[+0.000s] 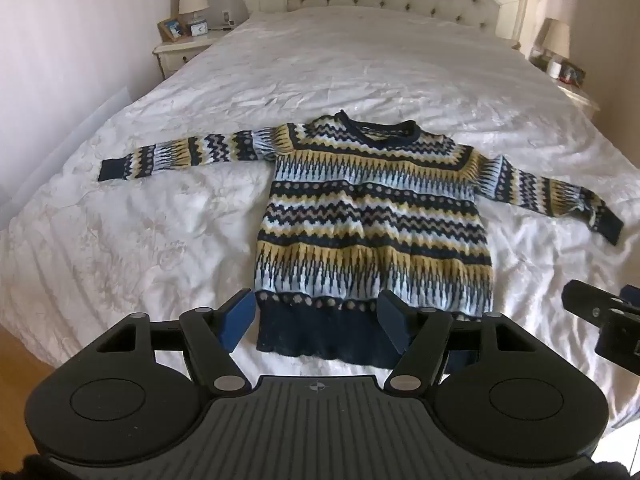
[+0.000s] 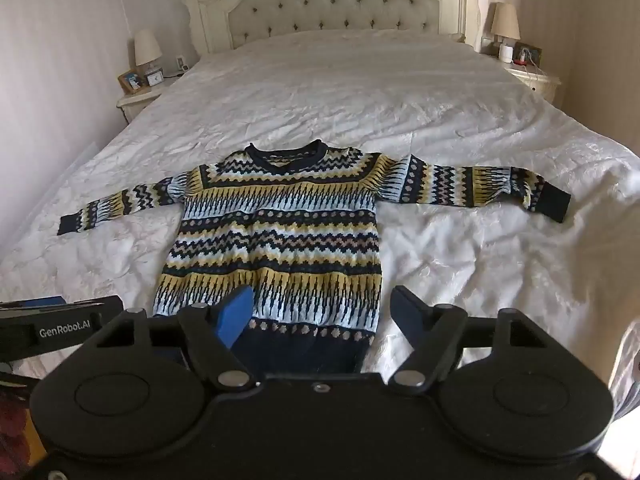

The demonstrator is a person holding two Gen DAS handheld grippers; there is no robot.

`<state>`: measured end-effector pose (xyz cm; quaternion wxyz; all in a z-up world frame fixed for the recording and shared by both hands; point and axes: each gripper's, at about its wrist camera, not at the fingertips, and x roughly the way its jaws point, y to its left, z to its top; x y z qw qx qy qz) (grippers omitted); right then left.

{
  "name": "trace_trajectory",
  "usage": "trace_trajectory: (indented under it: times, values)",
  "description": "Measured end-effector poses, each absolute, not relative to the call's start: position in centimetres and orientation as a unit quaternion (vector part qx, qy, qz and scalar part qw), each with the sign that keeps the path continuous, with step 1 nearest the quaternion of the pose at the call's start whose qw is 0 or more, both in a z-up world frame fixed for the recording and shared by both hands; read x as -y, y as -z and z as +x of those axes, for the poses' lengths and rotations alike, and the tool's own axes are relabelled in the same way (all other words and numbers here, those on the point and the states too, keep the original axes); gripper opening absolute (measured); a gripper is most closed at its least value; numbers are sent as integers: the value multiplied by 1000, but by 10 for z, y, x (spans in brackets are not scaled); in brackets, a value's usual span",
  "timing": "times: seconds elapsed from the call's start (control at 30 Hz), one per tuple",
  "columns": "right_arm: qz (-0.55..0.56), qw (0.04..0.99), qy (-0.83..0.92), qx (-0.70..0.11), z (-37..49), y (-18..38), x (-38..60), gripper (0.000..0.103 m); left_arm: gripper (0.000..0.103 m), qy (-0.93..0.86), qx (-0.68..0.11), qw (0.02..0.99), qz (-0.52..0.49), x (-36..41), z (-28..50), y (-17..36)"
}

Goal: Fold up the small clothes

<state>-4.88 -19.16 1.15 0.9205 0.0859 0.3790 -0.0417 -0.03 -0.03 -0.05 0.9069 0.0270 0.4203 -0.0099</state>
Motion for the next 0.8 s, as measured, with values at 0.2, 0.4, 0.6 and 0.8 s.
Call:
trace_trajectory:
  times: [0.2,0.4,0.6,0.8]
  values:
    - [90,919,42,-381,-60,-11,188,71,66,4,-417,908,34,1,-6,0]
    - [96,905,39,-411,-57,-7,185,67,66,20,-428,903,27,0,-9,-8]
    - [91,906,35,-412,-58,-7,182,66,66,18,-428,903,28,0,-13,-8]
    - [90,905,37,-414,-56,-7,181,63,66,18,-430,902,27,-1,-15,-9]
